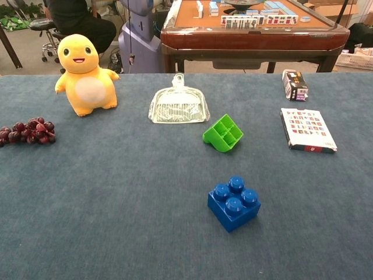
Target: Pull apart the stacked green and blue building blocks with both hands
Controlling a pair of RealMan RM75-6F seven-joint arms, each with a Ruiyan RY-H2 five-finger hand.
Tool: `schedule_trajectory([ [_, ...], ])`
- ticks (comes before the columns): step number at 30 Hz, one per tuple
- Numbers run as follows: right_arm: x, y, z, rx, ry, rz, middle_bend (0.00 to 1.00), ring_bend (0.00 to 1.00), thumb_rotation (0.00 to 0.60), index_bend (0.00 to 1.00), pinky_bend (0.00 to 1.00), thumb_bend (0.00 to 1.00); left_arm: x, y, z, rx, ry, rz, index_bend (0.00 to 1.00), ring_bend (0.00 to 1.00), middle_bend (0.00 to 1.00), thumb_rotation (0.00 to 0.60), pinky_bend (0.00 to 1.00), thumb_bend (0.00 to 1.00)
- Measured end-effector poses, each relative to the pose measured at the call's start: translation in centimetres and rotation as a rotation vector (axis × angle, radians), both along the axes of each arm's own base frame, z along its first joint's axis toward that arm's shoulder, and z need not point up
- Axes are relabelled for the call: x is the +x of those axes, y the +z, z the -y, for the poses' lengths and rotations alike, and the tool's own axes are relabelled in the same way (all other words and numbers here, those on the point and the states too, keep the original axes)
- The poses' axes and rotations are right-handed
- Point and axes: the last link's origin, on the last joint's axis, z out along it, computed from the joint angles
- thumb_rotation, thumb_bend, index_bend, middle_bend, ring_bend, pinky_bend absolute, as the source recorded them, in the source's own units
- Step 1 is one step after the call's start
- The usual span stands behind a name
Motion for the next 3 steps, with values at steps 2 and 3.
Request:
schedule_trajectory([
  [2,0.0,0.01,0.16,-0.001,0.0,0.001,0.46,0.3,0.6,0.47,0.32,0.0,0.07,-0.07,-0.17,0.001,-0.005,-0.002,0.19,0.33,0.26,0.6,0.53,0.1],
  [3,0.04,-0.02,0.25,-0.001,0.002,0.002,0.46,0.3,0.6,0.47,0.32,0.0,0.16,-0.15,-0.24,0.001,-0.01,-0.003,0.19,0.33,0.26,0.6,0.53,0.1],
])
